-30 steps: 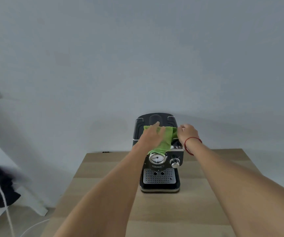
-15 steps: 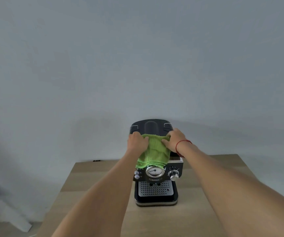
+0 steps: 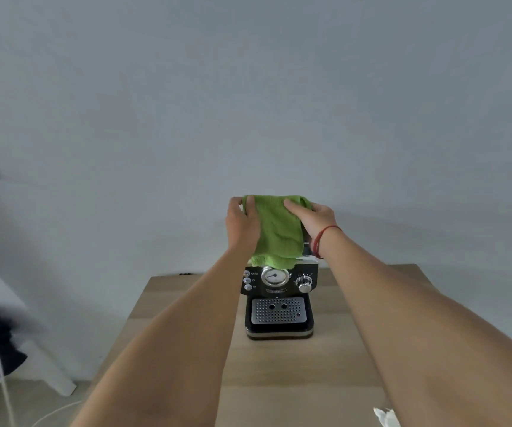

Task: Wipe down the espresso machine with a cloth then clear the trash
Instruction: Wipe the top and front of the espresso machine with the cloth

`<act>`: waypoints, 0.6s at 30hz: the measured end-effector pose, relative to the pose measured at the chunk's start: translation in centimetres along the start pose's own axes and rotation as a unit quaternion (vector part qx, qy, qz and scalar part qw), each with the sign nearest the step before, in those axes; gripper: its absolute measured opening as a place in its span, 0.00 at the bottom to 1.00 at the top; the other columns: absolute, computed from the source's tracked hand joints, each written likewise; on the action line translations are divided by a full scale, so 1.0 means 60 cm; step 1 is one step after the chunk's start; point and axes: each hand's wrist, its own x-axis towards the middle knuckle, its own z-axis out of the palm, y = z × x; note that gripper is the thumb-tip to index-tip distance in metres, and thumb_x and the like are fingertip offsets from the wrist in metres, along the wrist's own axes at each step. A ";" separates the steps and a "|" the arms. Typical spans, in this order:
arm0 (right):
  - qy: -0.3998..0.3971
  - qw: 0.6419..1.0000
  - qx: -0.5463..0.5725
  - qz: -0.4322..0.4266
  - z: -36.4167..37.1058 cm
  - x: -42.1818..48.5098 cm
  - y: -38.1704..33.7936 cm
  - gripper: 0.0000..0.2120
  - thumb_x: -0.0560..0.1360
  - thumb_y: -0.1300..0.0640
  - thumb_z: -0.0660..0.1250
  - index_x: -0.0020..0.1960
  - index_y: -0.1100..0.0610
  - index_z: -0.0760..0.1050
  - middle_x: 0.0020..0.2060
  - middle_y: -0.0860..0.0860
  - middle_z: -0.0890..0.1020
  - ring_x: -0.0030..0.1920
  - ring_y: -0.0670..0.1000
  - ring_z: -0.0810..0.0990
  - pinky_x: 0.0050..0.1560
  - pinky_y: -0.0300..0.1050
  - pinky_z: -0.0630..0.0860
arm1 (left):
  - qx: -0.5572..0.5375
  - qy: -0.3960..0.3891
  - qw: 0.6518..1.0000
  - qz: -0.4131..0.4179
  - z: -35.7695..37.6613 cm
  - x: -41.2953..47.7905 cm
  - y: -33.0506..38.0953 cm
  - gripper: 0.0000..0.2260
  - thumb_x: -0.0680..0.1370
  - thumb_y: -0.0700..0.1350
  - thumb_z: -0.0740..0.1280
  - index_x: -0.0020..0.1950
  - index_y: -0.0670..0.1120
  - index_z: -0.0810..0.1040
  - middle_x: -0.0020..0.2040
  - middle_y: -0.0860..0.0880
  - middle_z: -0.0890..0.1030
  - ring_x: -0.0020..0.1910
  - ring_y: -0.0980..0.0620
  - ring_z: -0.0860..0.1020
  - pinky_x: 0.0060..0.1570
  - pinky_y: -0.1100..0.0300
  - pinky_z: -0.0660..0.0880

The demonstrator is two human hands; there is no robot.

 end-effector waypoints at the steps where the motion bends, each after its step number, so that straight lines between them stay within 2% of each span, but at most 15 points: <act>1: -0.005 1.000 -0.013 0.015 0.003 -0.015 0.013 0.08 0.69 0.49 0.75 0.41 0.53 0.80 0.44 0.54 0.85 0.45 0.55 0.84 0.54 0.55 0.80 | -0.013 0.008 1.000 -0.019 -0.003 -0.017 -0.004 0.13 0.83 0.50 0.56 0.61 0.44 0.71 0.45 0.53 0.73 0.45 0.52 0.72 0.45 0.58 0.68; 4: -0.040 0.994 -0.066 0.071 0.010 -0.058 0.079 0.15 0.67 0.41 0.72 0.42 0.53 0.81 0.44 0.53 0.85 0.47 0.55 0.84 0.57 0.56 0.79 | -0.009 0.006 0.998 -0.066 -0.014 -0.075 -0.052 0.12 0.83 0.50 0.55 0.58 0.43 0.72 0.47 0.50 0.74 0.49 0.50 0.72 0.49 0.58 0.68; 6: -0.054 0.985 -0.112 0.118 0.012 -0.084 0.135 0.18 0.65 0.39 0.69 0.43 0.53 0.81 0.44 0.52 0.85 0.47 0.54 0.83 0.58 0.51 0.78 | 0.009 0.001 0.994 -0.107 -0.021 -0.117 -0.104 0.14 0.83 0.49 0.55 0.57 0.41 0.74 0.48 0.49 0.74 0.50 0.48 0.73 0.50 0.58 0.67; 8: -0.046 0.974 -0.161 0.156 0.007 -0.111 0.195 0.14 0.72 0.43 0.67 0.43 0.54 0.80 0.43 0.52 0.83 0.44 0.53 0.81 0.55 0.44 0.76 | 0.033 0.003 0.988 -0.152 -0.030 -0.160 -0.166 0.15 0.83 0.50 0.55 0.54 0.40 0.74 0.48 0.46 0.75 0.52 0.44 0.75 0.49 0.57 0.67; 10: -0.014 0.964 -0.182 0.194 0.001 -0.128 0.258 0.14 0.73 0.46 0.67 0.48 0.57 0.79 0.46 0.54 0.83 0.47 0.55 0.81 0.56 0.45 0.76 | 0.055 -0.013 0.980 -0.193 -0.035 -0.198 -0.223 0.15 0.83 0.50 0.55 0.52 0.39 0.74 0.48 0.44 0.76 0.54 0.41 0.76 0.49 0.55 0.68; 13: 0.006 0.949 -0.172 0.265 -0.008 -0.153 0.339 0.15 0.71 0.52 0.72 0.53 0.59 0.77 0.50 0.55 0.82 0.51 0.57 0.81 0.58 0.48 0.77 | 0.111 -0.050 0.957 -0.262 -0.033 -0.247 -0.300 0.13 0.83 0.49 0.55 0.53 0.41 0.73 0.55 0.40 0.77 0.56 0.41 0.75 0.54 0.53 0.70; 16: 0.025 0.932 -0.176 0.315 -0.025 -0.176 0.417 0.21 0.68 0.57 0.77 0.57 0.63 0.75 0.51 0.56 0.82 0.53 0.59 0.81 0.56 0.49 0.78 | 0.143 -0.099 0.925 -0.337 -0.029 -0.294 -0.366 0.14 0.82 0.47 0.57 0.63 0.41 0.72 0.61 0.41 0.76 0.59 0.41 0.75 0.57 0.52 0.72; 18: 0.051 0.921 -0.212 0.324 -0.037 -0.188 0.466 0.22 0.69 0.56 0.75 0.59 0.63 0.76 0.54 0.58 0.82 0.55 0.59 0.81 0.57 0.49 0.77 | 0.149 -0.127 0.908 -0.370 -0.026 -0.319 -0.403 0.16 0.82 0.45 0.58 0.68 0.42 0.70 0.63 0.41 0.75 0.61 0.42 0.75 0.59 0.53 0.72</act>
